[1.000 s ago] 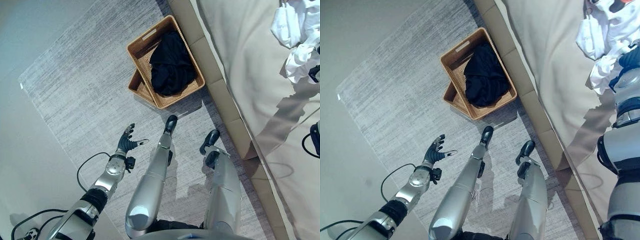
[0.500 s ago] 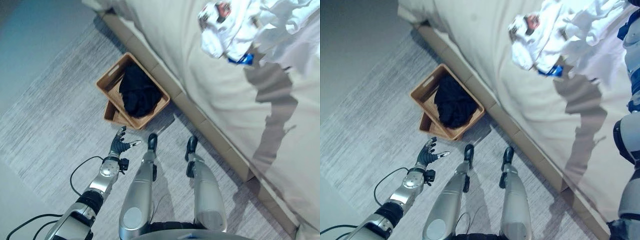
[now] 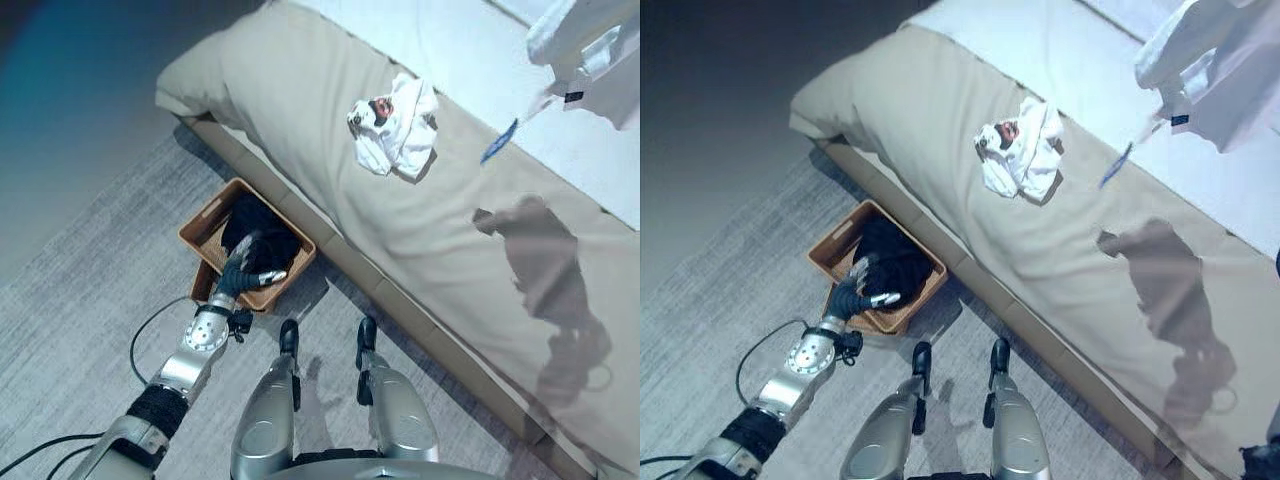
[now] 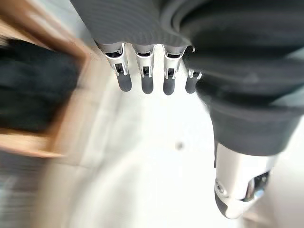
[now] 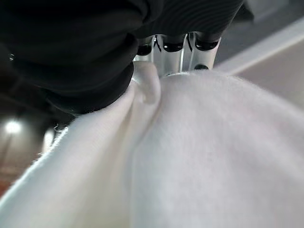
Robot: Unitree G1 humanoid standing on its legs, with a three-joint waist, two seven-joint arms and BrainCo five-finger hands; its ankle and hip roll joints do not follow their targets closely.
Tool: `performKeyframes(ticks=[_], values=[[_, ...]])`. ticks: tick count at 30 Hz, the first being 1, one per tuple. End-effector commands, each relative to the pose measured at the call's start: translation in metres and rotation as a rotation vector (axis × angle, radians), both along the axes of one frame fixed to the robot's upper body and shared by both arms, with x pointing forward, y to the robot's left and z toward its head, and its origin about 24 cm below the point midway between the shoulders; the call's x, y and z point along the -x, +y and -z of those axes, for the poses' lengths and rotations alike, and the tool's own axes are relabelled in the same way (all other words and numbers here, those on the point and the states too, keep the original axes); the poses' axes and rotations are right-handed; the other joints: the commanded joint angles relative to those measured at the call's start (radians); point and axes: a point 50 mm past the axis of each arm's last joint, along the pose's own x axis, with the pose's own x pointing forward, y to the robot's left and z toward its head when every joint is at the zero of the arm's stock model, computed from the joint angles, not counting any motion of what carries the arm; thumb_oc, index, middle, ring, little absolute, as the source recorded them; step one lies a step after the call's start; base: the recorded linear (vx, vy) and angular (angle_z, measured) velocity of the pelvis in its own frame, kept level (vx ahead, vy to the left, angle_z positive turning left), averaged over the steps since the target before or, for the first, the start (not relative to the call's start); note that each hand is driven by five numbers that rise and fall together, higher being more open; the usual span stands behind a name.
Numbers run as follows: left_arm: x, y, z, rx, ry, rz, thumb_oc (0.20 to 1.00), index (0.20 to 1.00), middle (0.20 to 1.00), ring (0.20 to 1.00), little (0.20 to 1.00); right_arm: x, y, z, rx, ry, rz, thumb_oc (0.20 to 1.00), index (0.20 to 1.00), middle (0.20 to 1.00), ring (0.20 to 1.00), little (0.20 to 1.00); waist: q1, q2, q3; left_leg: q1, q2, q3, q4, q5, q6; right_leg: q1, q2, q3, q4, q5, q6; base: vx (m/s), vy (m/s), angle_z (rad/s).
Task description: Pick up clothes into the bucket
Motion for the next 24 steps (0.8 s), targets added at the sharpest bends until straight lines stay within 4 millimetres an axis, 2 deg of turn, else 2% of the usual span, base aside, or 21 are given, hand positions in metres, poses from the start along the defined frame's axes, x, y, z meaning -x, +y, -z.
performKeyframes(ticks=[1, 3, 6, 7, 9, 11, 14, 17, 18, 19, 22, 24], values=[[0.003, -0.006, -0.020, 0.052, -0.088, 0.088, 1.000, 1.000, 1.000, 1.000, 1.000, -0.001, 0.027, -0.012, 0.102, -0.036, -0.050, 0.200, 0.200, 0.200, 0.200, 0.200, -0.018, -0.025, -0.185, -0.015, 0.014, -0.002, 0.058, -0.082, -0.014, -0.021, -0.020, -0.006, 0.123, -0.086, 0.057, 0.13, -0.002, -0.09], [-0.002, -0.023, -0.049, 0.073, -0.183, 0.166, 1.000, 1.000, 1.000, 1.000, 1.000, -0.009, 0.042, -0.003, 0.133, -0.012, -0.115, 0.200, 0.200, 0.200, 0.200, 0.200, -0.031, -0.023, -0.221, 0.013, 0.020, 0.006, 0.055, -0.091, -0.014, 0.001, -0.015, 0.002, 0.115, -0.091, 0.056, 0.10, -0.008, -0.11], [-0.008, -0.041, -0.076, 0.053, -0.267, 0.244, 1.000, 1.000, 1.000, 1.000, 1.000, -0.017, 0.060, 0.008, 0.178, 0.038, -0.191, 0.200, 0.200, 0.200, 0.200, 0.200, -0.046, -0.020, -0.264, 0.052, 0.029, 0.016, 0.046, -0.103, -0.014, 0.033, -0.008, 0.012, 0.107, -0.100, 0.055, 0.11, -0.011, -0.12], [-0.010, -0.044, -0.079, 0.053, -0.274, 0.252, 1.000, 1.000, 1.000, 1.000, 1.000, -0.018, 0.062, 0.012, 0.185, 0.055, -0.211, 0.200, 0.200, 0.200, 0.200, 0.200, -0.046, -0.021, -0.273, 0.066, 0.031, 0.021, 0.043, -0.106, -0.014, 0.047, -0.006, 0.014, 0.103, -0.102, 0.055, 0.10, -0.009, -0.20], [-0.019, -0.062, -0.100, 0.027, -0.329, 0.308, 1.000, 1.000, 1.000, 1.000, 1.000, -0.026, 0.087, 0.029, 0.214, 0.126, -0.352, 0.200, 0.200, 0.200, 0.200, 0.200, -0.067, -0.014, -0.306, 0.100, 0.039, 0.037, 0.035, -0.115, -0.013, 0.075, 0.000, 0.028, 0.090, -0.106, 0.055, 0.10, -0.018, -0.22], [-0.022, -0.070, -0.105, 0.013, -0.339, 0.335, 1.000, 1.000, 1.000, 1.000, 1.000, -0.028, 0.090, 0.036, 0.207, 0.152, -0.393, 0.200, 0.200, 0.200, 0.200, 0.200, -0.066, -0.014, -0.315, 0.111, 0.043, 0.043, 0.029, -0.115, -0.014, 0.086, 0.001, 0.032, 0.082, -0.105, 0.055, 0.04, -0.018, -0.21], [-0.026, -0.091, -0.124, -0.044, -0.379, 0.421, 1.000, 1.000, 1.000, 1.000, 1.000, -0.035, 0.107, 0.063, 0.209, 0.268, -0.534, 0.200, 0.200, 0.200, 0.200, 0.200, -0.081, -0.003, -0.345, 0.139, 0.050, 0.056, 0.018, -0.117, -0.015, 0.111, 0.007, 0.038, 0.060, -0.102, 0.057, 0.04, -0.019, -0.18], [-0.028, -0.102, -0.129, -0.058, -0.384, 0.453, 1.000, 1.000, 1.000, 1.000, 1.000, -0.034, 0.113, 0.075, 0.210, 0.312, -0.599, 0.200, 0.200, 0.200, 0.200, 0.200, -0.082, 0.001, -0.352, 0.154, 0.052, 0.060, 0.012, -0.117, -0.016, 0.126, 0.008, 0.040, 0.051, -0.101, 0.057, 0.02, -0.009, -0.13], [-0.030, -0.109, -0.133, -0.068, -0.390, 0.460, 1.000, 1.000, 1.000, 1.000, 1.000, -0.034, 0.123, 0.088, 0.232, 0.359, -0.661, 0.200, 0.200, 0.200, 0.200, 0.200, -0.085, 0.006, -0.359, 0.163, 0.053, 0.062, 0.009, -0.118, -0.015, 0.136, 0.008, 0.039, 0.048, -0.103, 0.057, 0.02, -0.009, -0.08], [-0.030, -0.110, -0.133, -0.069, -0.390, 0.461, 1.000, 1.000, 1.000, 1.000, 1.000, -0.033, 0.122, 0.088, 0.231, 0.360, -0.660, 0.200, 0.200, 0.200, 0.200, 0.200, -0.083, 0.005, -0.359, 0.164, 0.053, 0.062, 0.008, -0.118, -0.016, 0.137, 0.008, 0.039, 0.047, -0.103, 0.057, 0.02, -0.012, -0.04], [-0.037, -0.116, -0.128, -0.073, -0.370, 0.433, 1.000, 1.000, 1.000, 1.000, 1.000, -0.026, 0.139, 0.111, 0.241, 0.416, -0.803, 0.200, 0.200, 0.200, 0.200, 0.200, -0.084, 0.011, -0.366, 0.175, 0.053, 0.062, 0.003, -0.117, -0.016, 0.156, 0.007, 0.034, 0.039, -0.105, 0.055, 0.00, -0.010, -0.03], [-0.040, -0.115, -0.127, -0.073, -0.367, 0.407, 1.000, 1.000, 1.000, 1.000, 1.000, -0.021, 0.144, 0.118, 0.241, 0.435, -0.862, 0.200, 0.200, 0.200, 0.200, 0.200, -0.083, 0.010, -0.368, 0.172, 0.052, 0.061, 0.003, -0.106, -0.015, 0.155, 0.004, 0.030, 0.036, -0.097, 0.053, -0.02, -0.004, 0.00]])
